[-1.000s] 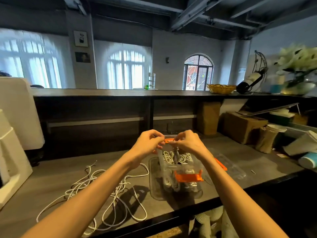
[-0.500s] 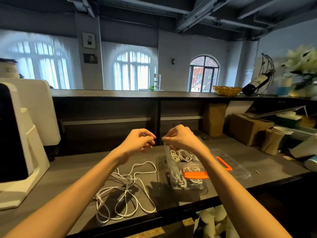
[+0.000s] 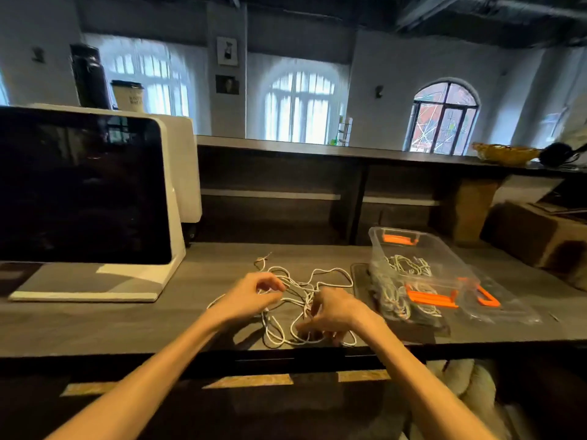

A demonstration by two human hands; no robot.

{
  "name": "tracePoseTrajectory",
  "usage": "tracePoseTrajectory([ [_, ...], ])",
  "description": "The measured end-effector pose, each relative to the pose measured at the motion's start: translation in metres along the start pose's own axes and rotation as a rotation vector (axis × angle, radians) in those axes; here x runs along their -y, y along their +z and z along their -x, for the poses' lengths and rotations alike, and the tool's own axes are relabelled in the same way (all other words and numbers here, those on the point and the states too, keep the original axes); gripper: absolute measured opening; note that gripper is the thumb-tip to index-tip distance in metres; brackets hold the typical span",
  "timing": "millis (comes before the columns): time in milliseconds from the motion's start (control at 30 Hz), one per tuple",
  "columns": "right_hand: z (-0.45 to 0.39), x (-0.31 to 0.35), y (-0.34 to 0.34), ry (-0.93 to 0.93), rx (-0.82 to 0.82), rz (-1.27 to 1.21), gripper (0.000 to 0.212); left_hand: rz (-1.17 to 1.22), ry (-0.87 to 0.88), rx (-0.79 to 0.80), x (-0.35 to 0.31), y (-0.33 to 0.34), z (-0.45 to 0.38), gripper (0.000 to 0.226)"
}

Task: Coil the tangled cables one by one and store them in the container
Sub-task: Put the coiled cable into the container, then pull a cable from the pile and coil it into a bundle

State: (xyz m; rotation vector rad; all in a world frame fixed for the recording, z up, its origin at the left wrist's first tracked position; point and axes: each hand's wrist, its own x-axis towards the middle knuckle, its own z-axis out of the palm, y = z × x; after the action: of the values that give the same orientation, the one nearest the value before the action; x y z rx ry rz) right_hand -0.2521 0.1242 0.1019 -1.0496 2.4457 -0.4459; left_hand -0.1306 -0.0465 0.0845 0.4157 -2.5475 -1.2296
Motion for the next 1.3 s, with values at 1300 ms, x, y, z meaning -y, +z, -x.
tracePoseTrajectory([
  [1300,-0.084,0.001,0.071,-0.553,-0.641,-0.628,0.019,0.191,0.093,-0.325,0.104,0.002,-0.033,0.005],
])
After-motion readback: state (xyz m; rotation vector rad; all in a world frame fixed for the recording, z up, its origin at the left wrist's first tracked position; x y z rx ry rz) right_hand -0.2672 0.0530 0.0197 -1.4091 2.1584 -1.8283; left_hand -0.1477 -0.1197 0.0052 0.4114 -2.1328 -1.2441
